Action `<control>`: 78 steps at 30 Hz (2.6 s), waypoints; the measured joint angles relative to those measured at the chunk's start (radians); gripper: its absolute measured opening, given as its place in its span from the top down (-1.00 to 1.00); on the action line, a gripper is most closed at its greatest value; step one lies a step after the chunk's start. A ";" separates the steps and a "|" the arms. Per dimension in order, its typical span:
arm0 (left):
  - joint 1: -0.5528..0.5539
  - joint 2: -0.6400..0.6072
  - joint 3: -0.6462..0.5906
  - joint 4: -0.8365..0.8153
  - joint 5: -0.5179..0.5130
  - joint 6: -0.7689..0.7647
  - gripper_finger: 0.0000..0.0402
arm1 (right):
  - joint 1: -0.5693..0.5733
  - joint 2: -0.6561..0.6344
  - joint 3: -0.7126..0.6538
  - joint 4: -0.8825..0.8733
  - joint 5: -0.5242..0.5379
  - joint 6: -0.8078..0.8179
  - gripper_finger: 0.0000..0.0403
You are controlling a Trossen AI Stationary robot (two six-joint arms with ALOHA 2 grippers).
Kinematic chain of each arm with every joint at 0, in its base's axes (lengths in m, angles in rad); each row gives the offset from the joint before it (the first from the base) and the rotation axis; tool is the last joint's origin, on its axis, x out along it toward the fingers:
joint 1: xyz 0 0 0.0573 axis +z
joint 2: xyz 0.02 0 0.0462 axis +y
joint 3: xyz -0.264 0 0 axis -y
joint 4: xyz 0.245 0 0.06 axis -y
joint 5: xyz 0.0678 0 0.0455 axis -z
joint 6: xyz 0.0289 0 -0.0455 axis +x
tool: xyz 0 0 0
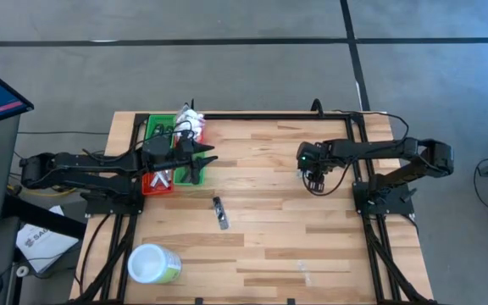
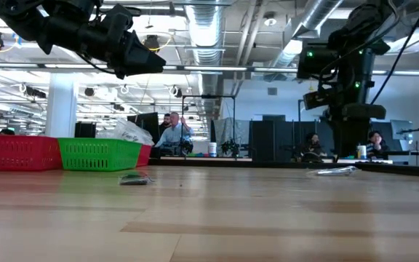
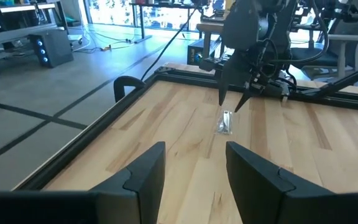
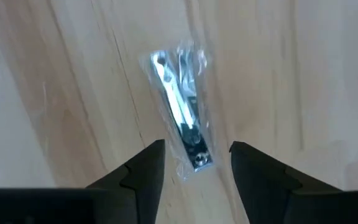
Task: Pick & Place Travel size toiletries
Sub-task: Put the silver nail cutter into the bottom red bin
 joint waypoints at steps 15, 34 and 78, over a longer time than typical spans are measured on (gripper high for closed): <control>0.000 0.000 0.000 0.002 0.000 -0.012 0.21 | -0.057 0.091 -0.033 0.072 -0.054 -0.073 0.24; 0.000 0.000 0.000 0.014 0.000 -0.007 0.21 | -0.057 0.160 -0.014 0.095 -0.065 -0.122 0.76; -0.130 0.000 0.000 0.088 0.056 -0.015 0.21 | 0.242 0.154 0.447 0.348 -0.120 -0.143 0.76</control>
